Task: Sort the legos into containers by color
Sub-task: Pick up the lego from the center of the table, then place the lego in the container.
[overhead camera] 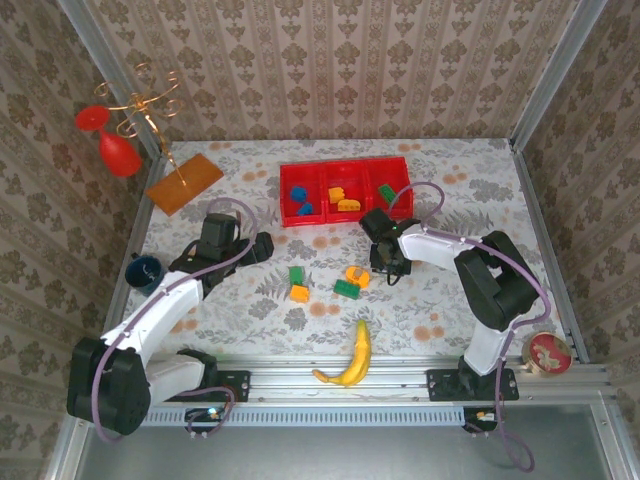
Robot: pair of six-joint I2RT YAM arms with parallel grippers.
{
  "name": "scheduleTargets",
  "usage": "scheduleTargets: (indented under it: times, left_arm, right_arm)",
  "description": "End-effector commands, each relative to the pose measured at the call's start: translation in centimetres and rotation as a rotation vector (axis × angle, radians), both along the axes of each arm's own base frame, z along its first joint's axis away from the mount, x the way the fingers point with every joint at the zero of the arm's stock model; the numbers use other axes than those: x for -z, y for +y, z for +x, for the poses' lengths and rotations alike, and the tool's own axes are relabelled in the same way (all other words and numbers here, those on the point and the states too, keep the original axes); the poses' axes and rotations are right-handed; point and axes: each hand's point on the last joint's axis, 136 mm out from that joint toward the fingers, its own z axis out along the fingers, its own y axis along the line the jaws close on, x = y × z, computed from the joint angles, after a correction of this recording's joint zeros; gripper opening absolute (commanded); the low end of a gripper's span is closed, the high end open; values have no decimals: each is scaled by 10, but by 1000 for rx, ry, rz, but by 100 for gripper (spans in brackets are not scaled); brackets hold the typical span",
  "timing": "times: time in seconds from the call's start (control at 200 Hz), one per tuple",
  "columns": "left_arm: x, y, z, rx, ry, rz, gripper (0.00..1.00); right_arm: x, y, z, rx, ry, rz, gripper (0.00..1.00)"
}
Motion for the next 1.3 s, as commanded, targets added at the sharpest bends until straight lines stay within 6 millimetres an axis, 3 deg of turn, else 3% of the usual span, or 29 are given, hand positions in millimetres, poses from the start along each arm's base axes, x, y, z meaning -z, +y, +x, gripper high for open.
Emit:
scheduleTargets:
  times: [0.0, 0.19, 0.465, 1.295]
  left_arm:
    - [-1, 1, -2, -18, -3, -8, 100]
    - [-2, 1, -2, -18, -6, -8, 100]
    - [-2, 2, -2, -18, -6, -6, 100]
    - [-4, 1, 3, -13, -7, 0, 100]
  right_arm:
    - [0, 0, -6, -3, 8, -1, 26]
    - [-8, -2, -8, -4, -5, 1, 16]
    - [-27, -5, -9, -3, -41, 5, 9]
    - [-100, -7, 5, -32, -186, 26, 6]
